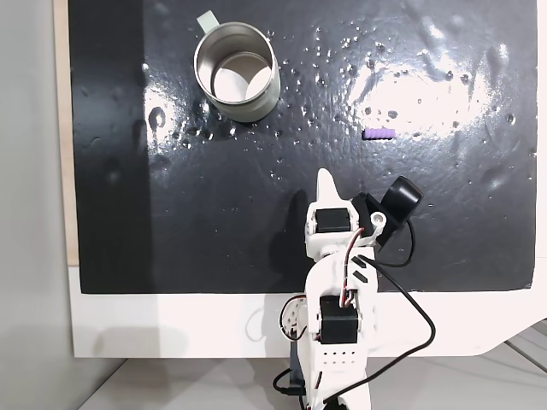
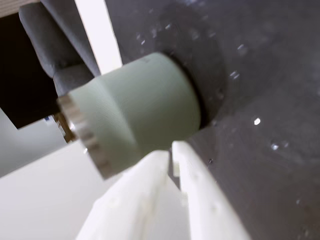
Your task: Grasp a pengrip and put it in the cup.
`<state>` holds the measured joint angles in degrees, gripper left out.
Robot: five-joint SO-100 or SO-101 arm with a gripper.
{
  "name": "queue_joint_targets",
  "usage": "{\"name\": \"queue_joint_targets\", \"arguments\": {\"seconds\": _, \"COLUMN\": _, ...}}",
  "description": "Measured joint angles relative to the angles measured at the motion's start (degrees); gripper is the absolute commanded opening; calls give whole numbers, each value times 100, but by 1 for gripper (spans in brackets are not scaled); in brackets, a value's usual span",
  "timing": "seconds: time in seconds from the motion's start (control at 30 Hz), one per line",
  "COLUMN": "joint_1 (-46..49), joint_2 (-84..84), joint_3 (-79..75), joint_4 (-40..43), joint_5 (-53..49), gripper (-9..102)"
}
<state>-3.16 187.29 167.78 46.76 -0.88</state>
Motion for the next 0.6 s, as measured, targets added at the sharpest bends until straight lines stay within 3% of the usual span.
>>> {"name": "queue_joint_targets", "arguments": {"seconds": 0.6, "joint_1": 571, "joint_2": -4043, "joint_3": -4298, "joint_4": 1890, "joint_5": -448, "gripper": 7}}
